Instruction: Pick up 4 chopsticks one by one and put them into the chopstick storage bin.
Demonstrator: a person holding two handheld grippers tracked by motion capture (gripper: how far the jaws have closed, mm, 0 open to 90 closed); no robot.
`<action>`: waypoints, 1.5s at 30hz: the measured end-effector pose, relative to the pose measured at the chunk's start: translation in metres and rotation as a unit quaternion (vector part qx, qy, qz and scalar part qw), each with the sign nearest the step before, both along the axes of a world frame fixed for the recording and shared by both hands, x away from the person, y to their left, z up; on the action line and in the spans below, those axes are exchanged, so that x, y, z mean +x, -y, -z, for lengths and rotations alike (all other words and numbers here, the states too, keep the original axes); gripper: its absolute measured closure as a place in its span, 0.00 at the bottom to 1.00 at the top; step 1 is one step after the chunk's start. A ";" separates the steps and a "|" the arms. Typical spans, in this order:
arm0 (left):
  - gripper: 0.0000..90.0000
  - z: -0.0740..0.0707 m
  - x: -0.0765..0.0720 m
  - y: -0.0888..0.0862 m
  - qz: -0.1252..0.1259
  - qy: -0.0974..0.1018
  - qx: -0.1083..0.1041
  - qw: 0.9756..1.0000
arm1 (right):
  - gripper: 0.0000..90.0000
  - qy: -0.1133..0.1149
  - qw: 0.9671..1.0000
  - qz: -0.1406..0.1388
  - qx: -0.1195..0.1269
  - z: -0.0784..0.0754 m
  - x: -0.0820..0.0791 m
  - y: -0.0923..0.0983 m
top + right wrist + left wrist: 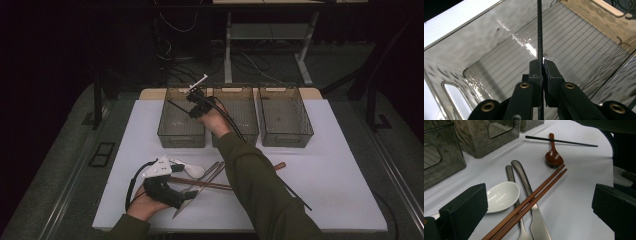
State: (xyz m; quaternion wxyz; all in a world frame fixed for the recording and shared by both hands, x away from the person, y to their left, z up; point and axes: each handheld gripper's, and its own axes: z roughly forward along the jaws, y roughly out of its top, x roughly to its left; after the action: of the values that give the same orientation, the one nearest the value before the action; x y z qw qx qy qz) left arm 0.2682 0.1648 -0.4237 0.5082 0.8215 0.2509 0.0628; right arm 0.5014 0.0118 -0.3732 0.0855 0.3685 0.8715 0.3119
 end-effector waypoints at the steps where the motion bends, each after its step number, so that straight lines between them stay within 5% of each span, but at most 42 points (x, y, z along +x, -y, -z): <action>1: 0.00 0.000 0.000 0.000 0.000 0.000 -0.001 1.000 | 0.94 0.000 1.000 -0.001 -0.002 0.000 0.001 -0.001; 5: 0.00 0.000 0.000 0.000 0.000 0.000 -0.001 1.000 | 0.92 -0.001 1.000 -0.002 0.002 0.000 0.002 -0.002; 22: 0.00 0.000 0.000 0.000 0.001 0.000 0.003 1.000 | 0.55 0.014 0.999 -0.008 0.046 -0.020 -0.007 0.019; 45: 0.00 0.001 0.000 0.000 -0.005 0.001 0.013 1.000 | 0.27 0.040 0.995 -0.040 0.080 -0.026 -0.054 0.097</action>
State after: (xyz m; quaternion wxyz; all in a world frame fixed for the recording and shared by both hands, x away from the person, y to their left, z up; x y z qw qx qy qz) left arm 0.2686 0.1651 -0.4251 0.4970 0.8269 0.2539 0.0697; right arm 0.4476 -0.0856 -0.3477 0.0777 0.3264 0.8539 0.3979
